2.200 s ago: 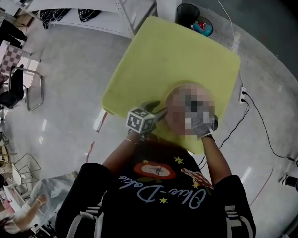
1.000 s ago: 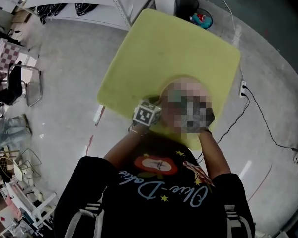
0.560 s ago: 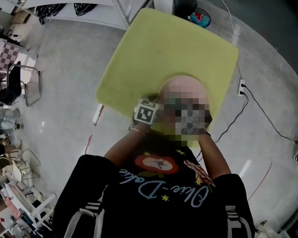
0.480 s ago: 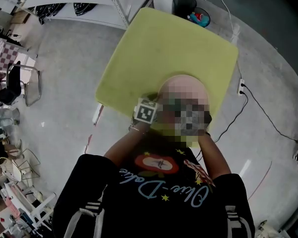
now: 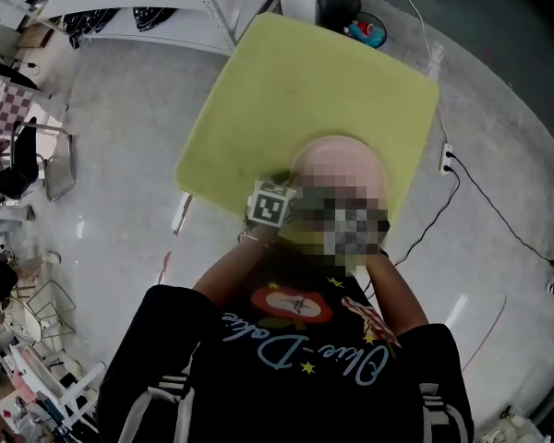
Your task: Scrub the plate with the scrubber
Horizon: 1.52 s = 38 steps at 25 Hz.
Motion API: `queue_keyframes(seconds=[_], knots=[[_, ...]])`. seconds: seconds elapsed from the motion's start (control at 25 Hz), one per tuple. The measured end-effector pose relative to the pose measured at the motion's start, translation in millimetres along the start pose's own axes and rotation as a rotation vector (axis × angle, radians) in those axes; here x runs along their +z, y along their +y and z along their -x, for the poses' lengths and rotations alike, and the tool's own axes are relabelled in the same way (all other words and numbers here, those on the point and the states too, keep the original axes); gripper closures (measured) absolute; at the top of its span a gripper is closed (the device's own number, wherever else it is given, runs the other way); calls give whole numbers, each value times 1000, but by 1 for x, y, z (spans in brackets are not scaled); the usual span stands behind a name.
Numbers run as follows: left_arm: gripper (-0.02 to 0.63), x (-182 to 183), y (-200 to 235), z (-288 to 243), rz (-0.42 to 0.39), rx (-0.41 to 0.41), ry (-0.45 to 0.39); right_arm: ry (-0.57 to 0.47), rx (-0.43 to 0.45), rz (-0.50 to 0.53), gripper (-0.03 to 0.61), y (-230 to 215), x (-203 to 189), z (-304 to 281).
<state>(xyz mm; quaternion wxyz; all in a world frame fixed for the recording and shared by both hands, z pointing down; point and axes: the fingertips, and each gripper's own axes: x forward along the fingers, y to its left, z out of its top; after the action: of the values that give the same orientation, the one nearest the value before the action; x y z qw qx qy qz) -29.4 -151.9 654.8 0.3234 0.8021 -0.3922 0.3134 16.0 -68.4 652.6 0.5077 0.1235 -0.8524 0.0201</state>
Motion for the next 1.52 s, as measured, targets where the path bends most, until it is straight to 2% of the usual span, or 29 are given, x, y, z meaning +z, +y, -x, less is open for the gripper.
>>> queue_keyframes(seconds=[0.2, 0.36, 0.48, 0.68, 0.88, 1.0, 1.24, 1.52], knots=[[568, 2, 0, -4, 5, 1, -2, -2, 60, -21, 509, 12, 1, 0], [568, 2, 0, -4, 5, 4, -4, -22, 102, -83, 509, 17, 4, 3], [568, 1, 0, -4, 5, 6, -5, -53, 108, -96, 509, 16, 6, 7], [568, 4, -2, -2, 10, 19, -15, -126, 7, -110, 513, -9, 7, 24], [568, 3, -1, 1, 20, 25, -15, -130, -183, -132, 514, -62, -2, 41], [568, 3, -1, 1, 20, 30, -13, -103, -252, -152, 514, -91, -14, 42], [568, -3, -1, 2, 22, 23, -1, -33, -265, -99, 514, -108, -25, 28], [568, -5, 0, 4, 13, 23, 0, -31, -169, -142, 511, -99, -27, 17]])
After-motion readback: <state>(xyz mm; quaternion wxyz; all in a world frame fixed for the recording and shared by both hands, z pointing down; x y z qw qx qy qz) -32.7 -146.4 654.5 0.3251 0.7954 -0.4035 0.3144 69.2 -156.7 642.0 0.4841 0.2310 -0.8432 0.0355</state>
